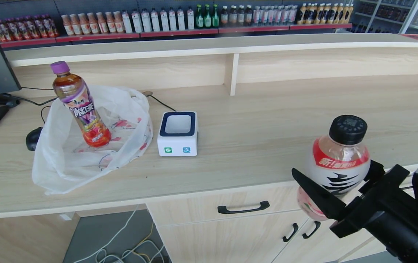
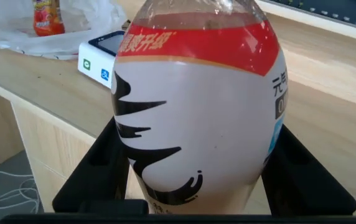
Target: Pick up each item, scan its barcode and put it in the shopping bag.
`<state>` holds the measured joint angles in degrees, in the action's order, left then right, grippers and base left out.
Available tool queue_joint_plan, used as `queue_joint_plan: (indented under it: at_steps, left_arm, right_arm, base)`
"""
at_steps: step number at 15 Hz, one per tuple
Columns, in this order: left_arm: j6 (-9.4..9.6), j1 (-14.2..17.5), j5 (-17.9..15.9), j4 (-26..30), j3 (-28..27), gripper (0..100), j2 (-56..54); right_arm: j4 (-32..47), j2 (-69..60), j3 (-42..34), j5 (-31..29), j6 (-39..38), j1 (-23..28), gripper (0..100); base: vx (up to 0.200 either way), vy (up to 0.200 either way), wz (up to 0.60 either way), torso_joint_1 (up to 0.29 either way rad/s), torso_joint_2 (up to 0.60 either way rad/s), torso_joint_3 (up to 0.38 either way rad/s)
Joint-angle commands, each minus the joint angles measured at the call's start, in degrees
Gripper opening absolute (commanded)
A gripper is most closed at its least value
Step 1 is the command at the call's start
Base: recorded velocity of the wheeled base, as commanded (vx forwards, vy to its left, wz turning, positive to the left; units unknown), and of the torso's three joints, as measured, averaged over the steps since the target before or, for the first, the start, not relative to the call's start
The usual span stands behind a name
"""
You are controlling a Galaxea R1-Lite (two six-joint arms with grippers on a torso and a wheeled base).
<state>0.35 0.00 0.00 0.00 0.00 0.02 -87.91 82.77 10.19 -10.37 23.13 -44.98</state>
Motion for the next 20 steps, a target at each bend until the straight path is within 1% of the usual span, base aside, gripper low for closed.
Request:
queue_joint_plan:
  at_steps: [1,2,3,4,8,11,14,16,17,19,20]
  left_arm:
    - [0.00,0.0,0.0,0.1,0.0,100,0.0]
    - [0.09,0.0,0.0,0.0,0.0,100,0.1]
    - [0.00,0.0,0.0,0.1,0.0,100,0.0]
    - [0.00,0.0,0.0,0.0,0.0,100,0.0]
    - [0.00,0.0,0.0,0.0,0.0,100,0.0]
    - [0.00,0.0,0.0,0.1,0.0,100,0.0]
    - [0.00,0.0,0.0,0.1,0.0,100,0.1]
    - [0.09,0.0,0.0,0.1,0.0,100,0.1]
    - [0.00,0.0,0.0,0.0,0.0,100,0.1]
    - [0.00,0.0,0.0,0.0,0.0,100,0.0]
    - [0.00,0.0,0.0,0.0,0.0,100,0.1]
  right_arm:
    - [0.0,0.4,-0.2,-1.1,1.6,-3.0,0]
    - [0.0,0.4,-0.4,-1.6,3.9,-5.3,0]
    - [0.0,0.4,-0.4,-1.7,5.0,-6.3,0]
    - [0.0,0.4,-0.2,-1.7,8.3,-8.3,0]
    - [0.0,2.0,-0.2,-1.8,13.4,-16.0,0]
    - [0.0,2.7,-1.2,-1.8,14.9,-16.7,0]
    - [0.0,3.2,-0.4,-1.4,19.2,-17.9,0]
    - [0.0,3.9,-0.3,-1.3,22.0,-20.7,0]
    - [0.0,3.7,0.2,0.0,24.4,-21.0,0]
    - [0.0,3.3,2.3,5.6,30.1,-21.5,0]
    - [0.0,3.0,3.0,6.5,31.4,-22.0,0]
  base:
    - [0.000,0.000,0.00,0.000,0.00,0.000]
    - [0.000,0.000,0.00,0.000,0.00,0.000]
    - [0.000,0.000,0.00,0.000,0.00,0.000]
    - [0.000,0.000,0.00,0.000,0.00,0.000]
    - [0.000,0.000,0.00,0.000,0.00,0.000]
    - [0.000,0.000,0.00,0.000,0.00,0.000]
    - [0.000,0.000,0.00,0.000,0.00,0.000]
    - [0.000,0.000,0.00,0.000,0.00,0.000]
    - [0.000,0.000,0.00,0.000,0.00,0.000]
    - [0.000,0.000,0.00,0.000,0.00,0.000]
    - [0.000,0.000,0.00,0.000,0.00,0.000]
